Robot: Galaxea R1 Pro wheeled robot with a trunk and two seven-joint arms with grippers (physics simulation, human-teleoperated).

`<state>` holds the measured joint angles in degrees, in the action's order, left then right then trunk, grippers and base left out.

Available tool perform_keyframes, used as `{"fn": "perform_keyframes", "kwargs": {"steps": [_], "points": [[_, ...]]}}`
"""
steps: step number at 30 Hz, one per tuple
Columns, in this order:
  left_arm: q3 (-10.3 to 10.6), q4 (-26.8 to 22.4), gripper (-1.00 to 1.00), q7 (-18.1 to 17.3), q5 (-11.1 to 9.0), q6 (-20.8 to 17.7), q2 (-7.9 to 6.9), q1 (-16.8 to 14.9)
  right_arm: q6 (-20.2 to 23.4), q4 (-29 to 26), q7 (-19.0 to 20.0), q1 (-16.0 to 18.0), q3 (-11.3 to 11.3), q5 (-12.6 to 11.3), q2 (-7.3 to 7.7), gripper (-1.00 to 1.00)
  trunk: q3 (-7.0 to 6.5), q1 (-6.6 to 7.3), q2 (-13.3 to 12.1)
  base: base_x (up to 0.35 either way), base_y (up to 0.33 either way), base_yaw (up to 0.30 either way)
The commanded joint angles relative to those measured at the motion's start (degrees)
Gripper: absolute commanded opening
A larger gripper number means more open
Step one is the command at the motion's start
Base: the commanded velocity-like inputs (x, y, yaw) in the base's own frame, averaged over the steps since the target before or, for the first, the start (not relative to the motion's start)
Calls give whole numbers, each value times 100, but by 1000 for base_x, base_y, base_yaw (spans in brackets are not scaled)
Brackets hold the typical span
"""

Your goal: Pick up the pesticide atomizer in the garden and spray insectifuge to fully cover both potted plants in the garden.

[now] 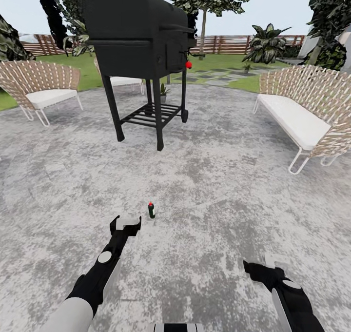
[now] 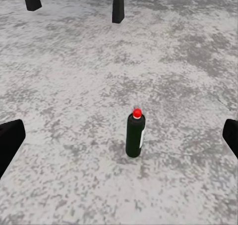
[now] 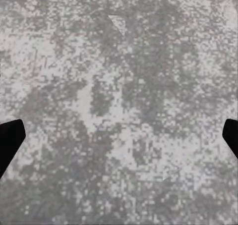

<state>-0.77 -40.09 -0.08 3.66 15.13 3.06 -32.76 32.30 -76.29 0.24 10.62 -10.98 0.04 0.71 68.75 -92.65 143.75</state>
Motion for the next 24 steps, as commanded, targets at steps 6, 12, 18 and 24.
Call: {"fn": "perform_keyframes", "kwargs": {"steps": [6,12,18,24], "points": [[-3,2,100,-1,38,17,2,-2,31,-5,5,2,-1,-4,0,100,5,-2,2,326,0,0],[-4,2,100,-1,38,19,2,-2,30,-9,3,2,-1,-4,-1,100,5,-2,2,286,-16,0],[-3,2,100,-1,38,22,2,-2,30,-17,4,2,-1,-4,-1,100,5,-2,2,104,-29,0],[-4,4,100,-1,38,17,2,-2,28,-18,4,2,-1,-4,0,100,5,-2,2,73,-51,0]]}}
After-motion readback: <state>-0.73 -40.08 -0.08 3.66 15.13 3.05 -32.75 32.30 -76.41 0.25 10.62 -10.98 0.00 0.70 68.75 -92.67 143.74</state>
